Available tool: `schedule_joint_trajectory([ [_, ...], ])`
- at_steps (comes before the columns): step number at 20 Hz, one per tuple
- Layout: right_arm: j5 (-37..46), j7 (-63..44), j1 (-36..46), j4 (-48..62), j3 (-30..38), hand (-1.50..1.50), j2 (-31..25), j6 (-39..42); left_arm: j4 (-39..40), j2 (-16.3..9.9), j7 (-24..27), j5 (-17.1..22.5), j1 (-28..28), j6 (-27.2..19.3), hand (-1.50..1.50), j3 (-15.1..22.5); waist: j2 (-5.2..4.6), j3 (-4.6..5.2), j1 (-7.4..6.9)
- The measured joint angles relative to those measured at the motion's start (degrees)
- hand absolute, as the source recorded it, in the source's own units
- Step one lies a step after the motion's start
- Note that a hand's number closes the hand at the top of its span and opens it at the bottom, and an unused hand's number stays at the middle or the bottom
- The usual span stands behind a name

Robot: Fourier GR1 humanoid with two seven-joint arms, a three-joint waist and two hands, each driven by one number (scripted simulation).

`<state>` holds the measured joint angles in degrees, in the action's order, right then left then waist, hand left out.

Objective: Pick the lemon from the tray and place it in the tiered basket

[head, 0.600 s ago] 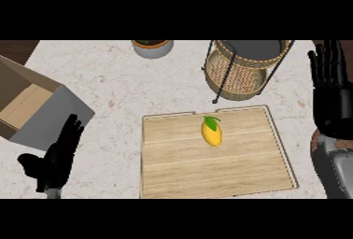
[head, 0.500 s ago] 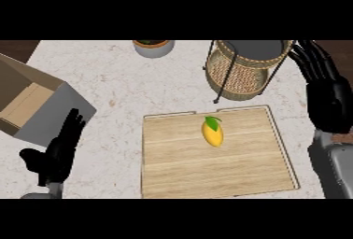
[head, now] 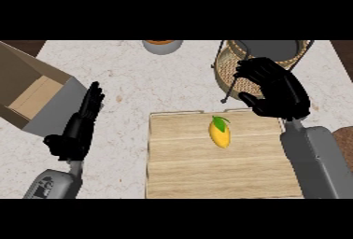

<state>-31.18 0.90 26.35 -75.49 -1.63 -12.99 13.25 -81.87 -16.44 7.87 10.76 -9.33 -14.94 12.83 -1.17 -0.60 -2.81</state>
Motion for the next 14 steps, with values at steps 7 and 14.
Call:
schedule_joint_trajectory([
  [7, -14.33, -5.46, 2.90, 8.08, 1.81, -1.50, -8.60, 27.78, -1.62, 2.17, -3.20, -3.58, -1.08, -3.87, 0.00, 2.71, 0.47, 0.29, 0.97],
  [14, -3.31, -5.29, 10.84, 4.28, 1.91, -1.50, -22.77, 40.95, -2.71, 2.65, -6.11, -5.24, -2.18, -5.65, 0.00, 3.40, 0.92, 0.46, 1.34],
])
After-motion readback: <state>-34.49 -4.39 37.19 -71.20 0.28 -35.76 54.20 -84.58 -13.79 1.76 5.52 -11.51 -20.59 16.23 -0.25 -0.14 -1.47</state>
